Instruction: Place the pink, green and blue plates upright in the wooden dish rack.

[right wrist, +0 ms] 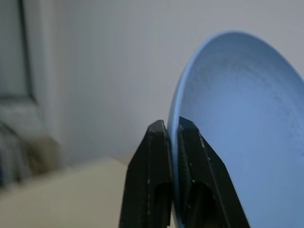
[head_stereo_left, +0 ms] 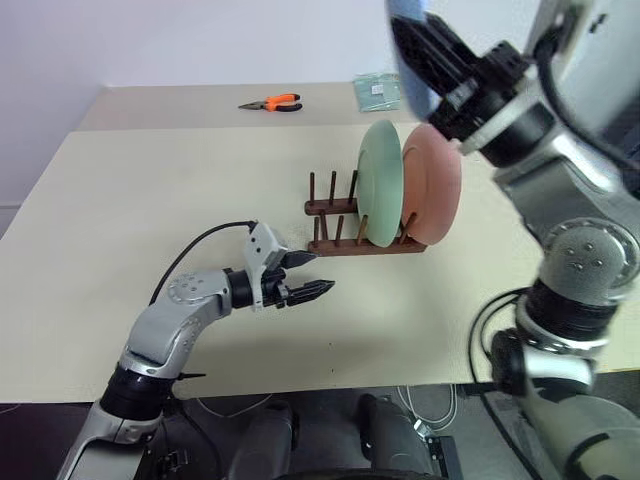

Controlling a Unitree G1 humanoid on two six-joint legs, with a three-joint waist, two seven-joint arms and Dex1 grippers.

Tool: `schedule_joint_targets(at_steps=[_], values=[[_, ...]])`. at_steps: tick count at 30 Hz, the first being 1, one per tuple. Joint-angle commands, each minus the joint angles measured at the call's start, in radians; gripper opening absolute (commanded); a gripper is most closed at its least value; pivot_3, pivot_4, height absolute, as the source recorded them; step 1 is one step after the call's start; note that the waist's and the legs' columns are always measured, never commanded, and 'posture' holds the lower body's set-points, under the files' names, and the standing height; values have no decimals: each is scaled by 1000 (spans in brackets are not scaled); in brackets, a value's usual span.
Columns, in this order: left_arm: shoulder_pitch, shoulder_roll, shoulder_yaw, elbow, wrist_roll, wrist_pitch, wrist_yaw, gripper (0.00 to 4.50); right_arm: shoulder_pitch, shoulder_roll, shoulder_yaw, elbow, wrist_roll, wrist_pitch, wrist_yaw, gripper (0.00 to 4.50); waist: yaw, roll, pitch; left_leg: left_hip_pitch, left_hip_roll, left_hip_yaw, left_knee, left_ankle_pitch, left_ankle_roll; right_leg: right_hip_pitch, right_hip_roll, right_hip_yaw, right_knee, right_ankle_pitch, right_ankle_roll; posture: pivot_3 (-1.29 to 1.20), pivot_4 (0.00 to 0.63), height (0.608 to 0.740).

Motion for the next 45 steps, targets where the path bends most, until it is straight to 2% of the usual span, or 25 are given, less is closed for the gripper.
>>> schedule_joint_targets(at_steps=[1,5,9,15,21,25,28,29,33,37,41,45], values=[[6,10,34,-12,9,-29,0,3538,-41,127,-11,8,219,25,-166,49,-1,0,0,0,0,0,-1,0,0,-1,0,0,1,0,0,0,150,740],[4,8,47,-5,11,-34,5,3538,-11,207,13,65,314,48,-310,49,-2,0,0,1,0,0,-2,1,-1,-2,0,0,3,1,0,0,150,740],[18,7,48,-27,10,-31,12,3538,82,269,54,118,371,65,-431,49,-9,1,-1,2,0,0,-2,1,-2,-2,1,0,4,1,-1,0,150,740],[30,13,54,-36,7,-28,13,3538,131,306,83,134,401,44,-505,49,-28,1,-1,2,0,2,-1,1,-2,-7,1,2,12,2,1,0,150,740],[38,24,57,-36,10,-32,8,3538,131,293,88,184,378,36,-520,49,-31,1,-1,2,1,3,-1,1,-1,-9,4,2,14,2,1,0,150,740],[40,26,54,-38,11,-31,9,3538,106,259,99,210,316,17,-473,1385,-29,1,-1,2,1,4,-1,1,-1,-9,4,2,14,1,1,0,150,740],[42,26,53,-45,9,-28,13,3538,79,179,157,191,168,-19,-370,2985,-29,1,-1,1,1,4,-1,1,-1,-9,4,2,14,1,1,0,150,740],[43,26,53,-47,8,-26,14,3538,74,154,178,181,125,-31,-334,3375,-29,1,-1,1,1,5,-1,1,-1,-9,4,2,14,1,1,0,150,740],[55,30,57,-65,4,-17,19,3538,60,-43,271,62,-106,-147,-105,3375,-28,0,-1,1,1,5,-1,1,-1,-9,4,2,14,1,1,0,150,740],[65,41,76,-67,3,-15,24,3538,142,-238,183,-81,-80,-171,112,3375,-24,-1,-1,1,1,5,-1,1,-1,-8,3,2,13,-2,5,0,150,740],[75,53,127,-31,11,-32,47,3538,403,-464,-50,-162,5,-137,308,3375,-18,-4,-2,1,1,3,0,1,-1,-3,2,0,10,-5,6,0,150,740],[106,98,191,59,47,-89,40,3538,758,-596,-229,-156,-61,-140,457,3375,-8,-3,-2,2,1,4,0,0,0,0,0,0,3,-5,5,0,150,740]])
